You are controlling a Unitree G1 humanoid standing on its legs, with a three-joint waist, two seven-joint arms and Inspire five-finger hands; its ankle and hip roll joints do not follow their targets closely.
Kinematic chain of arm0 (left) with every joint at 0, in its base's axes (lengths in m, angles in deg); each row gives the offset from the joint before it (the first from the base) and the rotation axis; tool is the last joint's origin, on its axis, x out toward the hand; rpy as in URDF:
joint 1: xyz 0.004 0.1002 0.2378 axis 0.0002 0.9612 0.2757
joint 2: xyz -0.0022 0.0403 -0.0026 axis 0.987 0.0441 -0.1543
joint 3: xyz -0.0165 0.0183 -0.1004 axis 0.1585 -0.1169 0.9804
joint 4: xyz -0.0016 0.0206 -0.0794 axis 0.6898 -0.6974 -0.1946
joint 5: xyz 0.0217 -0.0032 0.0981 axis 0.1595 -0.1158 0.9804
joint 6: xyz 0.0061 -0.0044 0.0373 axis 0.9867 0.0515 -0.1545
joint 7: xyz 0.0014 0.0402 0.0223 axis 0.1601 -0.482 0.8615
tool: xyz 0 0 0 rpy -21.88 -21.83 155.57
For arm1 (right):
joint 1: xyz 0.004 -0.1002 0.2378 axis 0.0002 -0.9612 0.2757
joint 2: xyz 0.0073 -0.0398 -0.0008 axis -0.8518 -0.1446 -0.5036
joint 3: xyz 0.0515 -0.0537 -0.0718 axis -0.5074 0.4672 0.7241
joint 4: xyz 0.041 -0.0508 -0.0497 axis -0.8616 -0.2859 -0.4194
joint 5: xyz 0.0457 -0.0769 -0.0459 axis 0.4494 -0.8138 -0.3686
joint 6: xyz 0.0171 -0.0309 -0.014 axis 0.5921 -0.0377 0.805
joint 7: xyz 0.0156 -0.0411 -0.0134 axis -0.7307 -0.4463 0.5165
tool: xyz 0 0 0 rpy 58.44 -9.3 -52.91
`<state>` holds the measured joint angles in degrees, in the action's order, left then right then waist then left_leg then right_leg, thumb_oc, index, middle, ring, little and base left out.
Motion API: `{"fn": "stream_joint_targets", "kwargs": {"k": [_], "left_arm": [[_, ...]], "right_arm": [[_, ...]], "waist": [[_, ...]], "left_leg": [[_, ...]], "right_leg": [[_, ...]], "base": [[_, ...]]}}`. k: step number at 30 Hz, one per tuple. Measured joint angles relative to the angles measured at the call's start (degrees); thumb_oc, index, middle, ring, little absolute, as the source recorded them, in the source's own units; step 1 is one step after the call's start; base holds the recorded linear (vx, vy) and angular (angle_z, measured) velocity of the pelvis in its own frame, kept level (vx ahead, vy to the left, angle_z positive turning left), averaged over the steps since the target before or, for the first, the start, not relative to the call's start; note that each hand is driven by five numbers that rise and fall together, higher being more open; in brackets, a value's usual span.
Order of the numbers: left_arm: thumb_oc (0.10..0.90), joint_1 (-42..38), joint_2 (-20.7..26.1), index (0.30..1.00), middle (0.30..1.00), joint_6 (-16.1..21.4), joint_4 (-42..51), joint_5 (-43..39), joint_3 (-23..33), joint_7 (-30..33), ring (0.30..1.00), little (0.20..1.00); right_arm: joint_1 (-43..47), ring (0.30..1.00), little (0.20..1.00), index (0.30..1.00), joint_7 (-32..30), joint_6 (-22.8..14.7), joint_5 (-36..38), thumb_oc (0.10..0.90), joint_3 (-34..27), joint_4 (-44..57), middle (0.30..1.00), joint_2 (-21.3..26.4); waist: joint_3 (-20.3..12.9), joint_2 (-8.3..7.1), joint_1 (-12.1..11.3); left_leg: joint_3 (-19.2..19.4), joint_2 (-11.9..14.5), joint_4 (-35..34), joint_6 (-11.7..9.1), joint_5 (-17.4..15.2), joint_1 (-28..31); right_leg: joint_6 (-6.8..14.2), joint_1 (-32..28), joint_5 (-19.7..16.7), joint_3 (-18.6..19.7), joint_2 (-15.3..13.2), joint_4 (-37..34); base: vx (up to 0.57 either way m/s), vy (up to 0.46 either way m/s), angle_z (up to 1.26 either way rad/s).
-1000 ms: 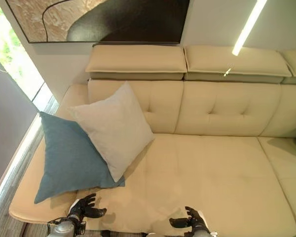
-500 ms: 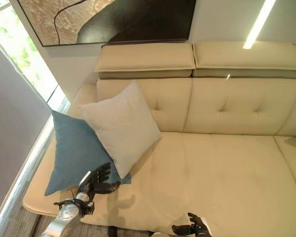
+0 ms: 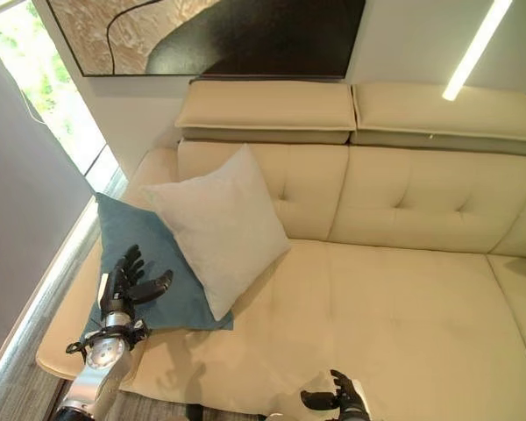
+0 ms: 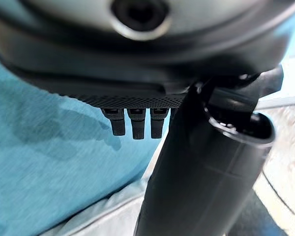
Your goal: Pick up all the scattered cushions and arrange them neatly on the sofa.
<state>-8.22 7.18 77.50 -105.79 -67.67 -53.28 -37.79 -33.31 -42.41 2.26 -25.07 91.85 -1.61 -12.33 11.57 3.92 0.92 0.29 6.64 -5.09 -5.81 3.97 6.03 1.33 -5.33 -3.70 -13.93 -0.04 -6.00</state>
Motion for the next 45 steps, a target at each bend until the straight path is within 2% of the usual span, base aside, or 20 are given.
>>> {"fn": "stream_joint_targets", "kwargs": {"k": [12,13,18,21,25,31,38,41,43,45], "left_arm": [[0.800,-10.35,1.20,0.900,0.900,-0.04,-6.21,1.68,-0.62,4.20,0.900,0.900],[0.800,-11.00,1.23,0.900,0.900,-0.04,-6.67,1.67,-0.66,4.92,0.900,0.900],[0.800,-14.28,1.22,0.900,0.900,-0.15,-11.04,1.66,-0.84,6.24,0.900,0.900],[0.800,-16.04,1.39,0.900,0.900,-0.22,-13.32,2.18,-0.64,9.15,0.900,0.900],[0.800,-16.91,-0.82,0.900,0.900,-0.72,-13.28,2.23,0.15,14.72,0.900,0.900],[0.800,-16.92,-4.32,0.900,0.900,0.31,-13.12,2.10,1.85,19.29,0.900,0.900],[0.800,-16.93,-5.35,0.900,0.900,2.03,-13.18,-0.84,1.86,23.90,0.900,0.900],[0.800,-16.93,-5.59,0.900,0.900,3.00,-13.19,-2.30,2.01,24.64,0.900,0.900],[0.800,-17.94,-5.07,0.900,0.900,3.72,-16.43,-2.61,1.53,23.58,0.900,0.900],[0.800,-18.11,-4.97,0.900,0.900,3.97,-16.85,-4.14,1.70,22.95,0.900,0.900]], "right_arm": [[-0.85,0.900,0.900,0.900,-0.09,0.14,-0.01,0.800,0.61,-0.11,0.900,-0.03],[-0.83,0.900,0.900,0.900,-0.12,0.18,-0.02,0.800,0.68,-0.07,0.900,-0.08],[-0.84,0.900,0.900,0.900,-0.75,0.10,-0.03,0.800,0.78,0.20,0.900,-0.25],[-0.79,0.900,0.900,0.900,-1.36,0.10,-0.02,0.800,0.80,0.29,0.900,-0.59],[-2.58,0.900,0.900,0.900,-2.61,0.06,-0.02,0.800,2.98,1.02,0.900,-1.36],[-3.41,0.900,0.900,0.900,-3.58,-0.01,0.01,0.800,3.01,2.86,0.900,-1.61],[-2.87,0.900,0.900,0.900,-4.33,-1.19,0.05,0.800,4.09,4.93,0.900,-1.77],[-2.91,0.900,0.900,0.900,-4.62,-1.19,0.05,0.800,4.19,5.02,0.900,-1.78],[-2.86,0.900,0.900,0.900,-4.95,-1.22,0.05,0.800,4.49,4.89,0.900,-1.60],[-3.04,0.900,0.900,0.900,-4.96,-1.18,0.01,0.800,4.78,5.68,0.900,-1.53]], "waist": [[-0.48,-0.39,2.11],[-1.05,-0.70,2.96],[-2.11,-2.05,4.10],[-2.52,-2.67,4.61],[-2.68,-3.60,4.76],[-2.61,-3.84,4.78],[-2.48,-4.05,4.84],[-2.46,-4.03,4.84],[-2.36,-3.86,4.94],[-2.28,-3.73,5.87]], "left_leg": [[0.81,-0.26,0.01,0.22,-0.13,-0.87],[0.90,-0.33,0.01,0.22,-0.13,-1.47],[2.68,-0.51,-0.01,0.24,-0.15,-2.56],[4.04,-0.51,-0.02,0.26,-0.15,-3.80],[5.98,-0.56,-0.04,0.52,-0.20,-5.27],[6.84,-0.59,-0.03,0.95,-0.50,-5.20],[7.05,-0.58,-0.03,0.98,-0.52,-5.09],[7.10,-0.58,-0.03,1.00,-0.53,-5.23],[7.17,-0.58,-0.05,1.09,-0.62,-5.62],[7.19,-0.58,-0.03,1.09,-0.60,-6.67]], "right_leg": [[-0.11,1.40,-0.19,0.75,-0.23,0.34],[-0.38,2.11,-0.37,0.98,-0.17,0.35],[-0.23,4.15,-1.00,3.01,-0.04,0.26],[-0.07,6.10,-1.70,4.03,-0.06,0.05],[0.04,8.57,-2.54,6.18,-0.07,0.03],[0.15,8.82,-2.59,6.60,-0.27,0.02],[0.15,8.81,-2.59,6.81,-0.23,0.01],[0.16,9.01,-2.59,6.97,-0.23,0.00],[0.16,9.46,-2.59,7.09,-0.23,0.00],[0.19,10.44,-2.64,7.11,-0.22,0.00]], "base": [[0.04,0.022,-0.04],[0.01,0.008,-0.07],[0.00,0.018,-0.21],[-0.01,0.011,-0.25],[-0.01,0.019,-0.25],[0.01,0.007,-0.07],[0.00,0.000,-0.01],[0.00,0.000,0.00],[0.00,-0.003,-0.02],[0.00,0.000,0.00]]}}
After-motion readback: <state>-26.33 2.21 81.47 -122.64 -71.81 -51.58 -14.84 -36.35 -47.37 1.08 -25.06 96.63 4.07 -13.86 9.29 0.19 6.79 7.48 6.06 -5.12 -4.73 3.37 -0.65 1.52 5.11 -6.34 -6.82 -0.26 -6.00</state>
